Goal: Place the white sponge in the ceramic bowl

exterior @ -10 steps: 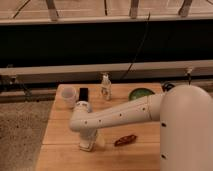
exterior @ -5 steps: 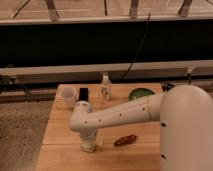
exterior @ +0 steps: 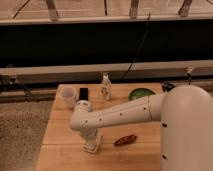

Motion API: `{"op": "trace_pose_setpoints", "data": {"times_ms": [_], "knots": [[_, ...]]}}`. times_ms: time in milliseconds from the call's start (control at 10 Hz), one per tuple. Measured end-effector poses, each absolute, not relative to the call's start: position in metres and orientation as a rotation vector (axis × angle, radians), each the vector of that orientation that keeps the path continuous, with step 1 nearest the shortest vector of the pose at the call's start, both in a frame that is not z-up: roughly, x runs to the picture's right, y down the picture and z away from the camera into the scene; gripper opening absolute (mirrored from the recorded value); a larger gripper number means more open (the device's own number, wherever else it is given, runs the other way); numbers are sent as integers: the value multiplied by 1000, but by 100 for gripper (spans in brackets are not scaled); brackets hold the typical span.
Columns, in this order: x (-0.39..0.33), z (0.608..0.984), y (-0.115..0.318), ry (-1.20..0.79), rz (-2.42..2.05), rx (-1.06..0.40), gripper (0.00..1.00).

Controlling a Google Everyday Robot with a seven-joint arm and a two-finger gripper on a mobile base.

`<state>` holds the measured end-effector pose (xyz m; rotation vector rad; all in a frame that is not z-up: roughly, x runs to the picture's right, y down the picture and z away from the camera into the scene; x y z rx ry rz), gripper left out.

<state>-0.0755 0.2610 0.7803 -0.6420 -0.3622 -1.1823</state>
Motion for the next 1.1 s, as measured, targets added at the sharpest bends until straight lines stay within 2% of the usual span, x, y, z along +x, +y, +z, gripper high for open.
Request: {"op": "trace_pose_setpoints", "data": {"times_ms": [200, 300, 1100], "knots": [[-64, 780, 237, -355, -1173, -638, 7], [-62, 780, 235, -355, -1171, -639, 2], [-38, 781, 202, -335, -1144, -622, 0]]}}
